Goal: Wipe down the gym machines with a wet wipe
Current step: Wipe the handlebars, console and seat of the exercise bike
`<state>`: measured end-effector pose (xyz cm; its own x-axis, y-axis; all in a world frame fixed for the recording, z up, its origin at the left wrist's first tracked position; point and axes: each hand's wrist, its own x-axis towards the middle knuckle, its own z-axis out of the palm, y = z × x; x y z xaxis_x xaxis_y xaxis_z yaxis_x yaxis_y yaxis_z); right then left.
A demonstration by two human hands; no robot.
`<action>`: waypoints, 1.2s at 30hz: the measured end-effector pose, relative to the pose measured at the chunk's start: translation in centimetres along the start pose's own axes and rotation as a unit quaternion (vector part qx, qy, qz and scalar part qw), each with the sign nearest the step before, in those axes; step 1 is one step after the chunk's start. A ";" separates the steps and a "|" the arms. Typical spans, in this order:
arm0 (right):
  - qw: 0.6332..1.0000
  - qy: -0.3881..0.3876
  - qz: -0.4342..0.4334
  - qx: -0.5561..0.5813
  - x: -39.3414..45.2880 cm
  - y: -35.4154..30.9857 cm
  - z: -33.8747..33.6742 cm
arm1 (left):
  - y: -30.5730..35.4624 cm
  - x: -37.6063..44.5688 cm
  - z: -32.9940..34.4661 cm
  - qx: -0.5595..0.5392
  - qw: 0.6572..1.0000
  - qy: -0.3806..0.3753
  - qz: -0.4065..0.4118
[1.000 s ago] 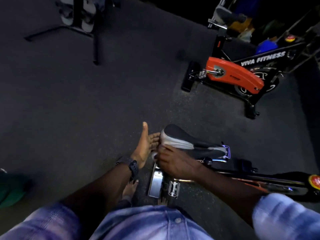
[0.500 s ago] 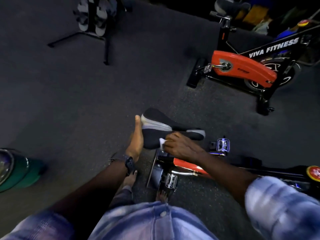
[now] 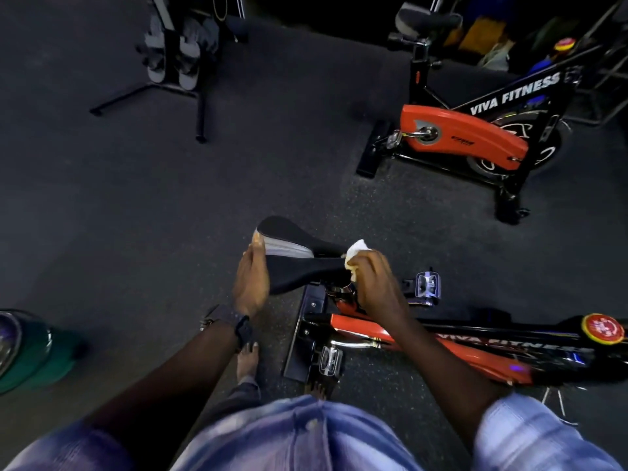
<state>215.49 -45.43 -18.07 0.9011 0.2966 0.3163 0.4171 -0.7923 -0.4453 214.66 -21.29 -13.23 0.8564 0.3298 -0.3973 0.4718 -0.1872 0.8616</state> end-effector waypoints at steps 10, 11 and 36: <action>0.944 -0.167 0.284 0.025 6.2 -1.0 -0.2 | 0.3 3.6 -2.0 -0.067 0.995 -0.058 -0.038; 0.932 -0.228 0.281 -0.008 7.8 -1.6 -0.5 | -0.5 5.1 -2.1 -0.073 0.994 -0.072 -0.041; 0.868 0.056 0.449 -0.203 4.5 -8.2 4.0 | 5.9 14.7 -3.9 0.192 0.902 -0.353 0.161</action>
<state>216.58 -35.50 -16.31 0.8149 -0.5735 0.0839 -0.5443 -0.8069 -0.2296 229.20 -13.95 -12.71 0.8184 -0.4437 -0.3651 0.0970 -0.5196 0.8489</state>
